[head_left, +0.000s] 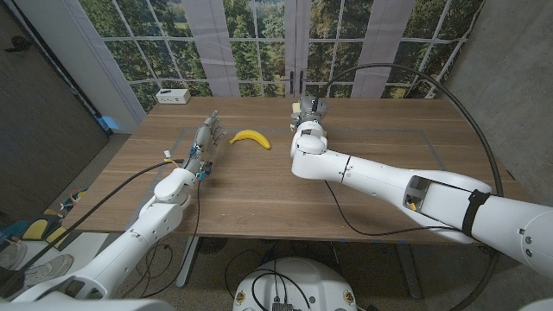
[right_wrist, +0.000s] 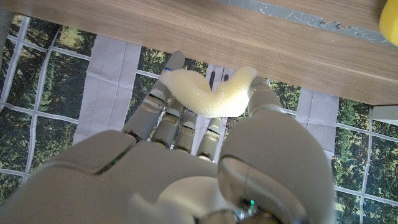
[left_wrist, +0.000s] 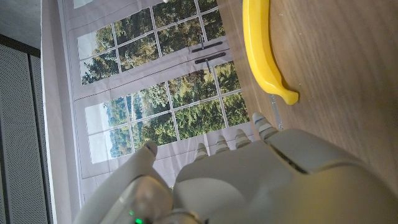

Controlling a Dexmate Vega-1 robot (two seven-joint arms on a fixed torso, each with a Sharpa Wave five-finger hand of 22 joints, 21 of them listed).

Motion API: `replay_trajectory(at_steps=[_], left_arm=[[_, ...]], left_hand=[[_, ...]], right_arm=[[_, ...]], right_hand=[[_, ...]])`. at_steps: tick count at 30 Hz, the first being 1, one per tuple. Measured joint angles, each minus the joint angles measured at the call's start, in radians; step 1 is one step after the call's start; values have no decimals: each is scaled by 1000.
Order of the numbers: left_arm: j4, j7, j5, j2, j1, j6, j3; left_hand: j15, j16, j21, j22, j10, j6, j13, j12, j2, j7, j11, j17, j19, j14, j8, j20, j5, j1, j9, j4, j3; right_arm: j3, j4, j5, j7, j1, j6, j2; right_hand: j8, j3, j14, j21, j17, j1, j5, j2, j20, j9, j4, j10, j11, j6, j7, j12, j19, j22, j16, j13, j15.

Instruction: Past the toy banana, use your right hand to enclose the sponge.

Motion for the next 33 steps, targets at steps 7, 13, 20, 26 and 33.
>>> replay_trajectory(at_steps=[7,13,20,26,33], left_arm=[[-8,16,8,0,2,3,0],[-24,28,15,-4,2,8,5],[-34,45,25,-8,-1,18,11],[-42,58,31,-9,-3,27,15],[-45,69,38,-11,-9,39,19]], left_hand=[[0,0,0,0,0,0,0,0,0,0,0,0,0,0,0,0,0,0,0,0,0],[0,0,0,0,0,0,0,0,0,0,0,0,0,0,0,0,0,0,0,0,0],[0,0,0,0,0,0,0,0,0,0,0,0,0,0,0,0,0,0,0,0,0],[0,0,0,0,0,0,0,0,0,0,0,0,0,0,0,0,0,0,0,0,0],[0,0,0,0,0,0,0,0,0,0,0,0,0,0,0,0,0,0,0,-3,3]], right_arm=[[2,29,2,5,12,10,1],[7,53,3,17,18,28,-3],[19,87,8,27,20,46,-6],[28,121,15,34,20,61,-6],[39,170,23,41,21,79,1]], right_hand=[[-7,-4,0,4,0,10,0,1,0,0,-4,0,0,1,1,-4,0,0,0,0,0],[-7,-7,2,4,5,9,0,1,0,0,-1,0,0,5,-2,-4,0,0,0,0,2],[-8,-11,2,4,5,9,0,1,3,0,3,5,-5,12,1,-4,-7,-2,0,0,2],[-8,-11,6,4,5,9,0,1,3,0,3,5,-5,12,1,-4,-7,-5,0,0,-2],[-8,-19,6,4,5,9,0,1,3,0,3,9,-2,18,-4,-4,-7,-5,0,0,-2]])
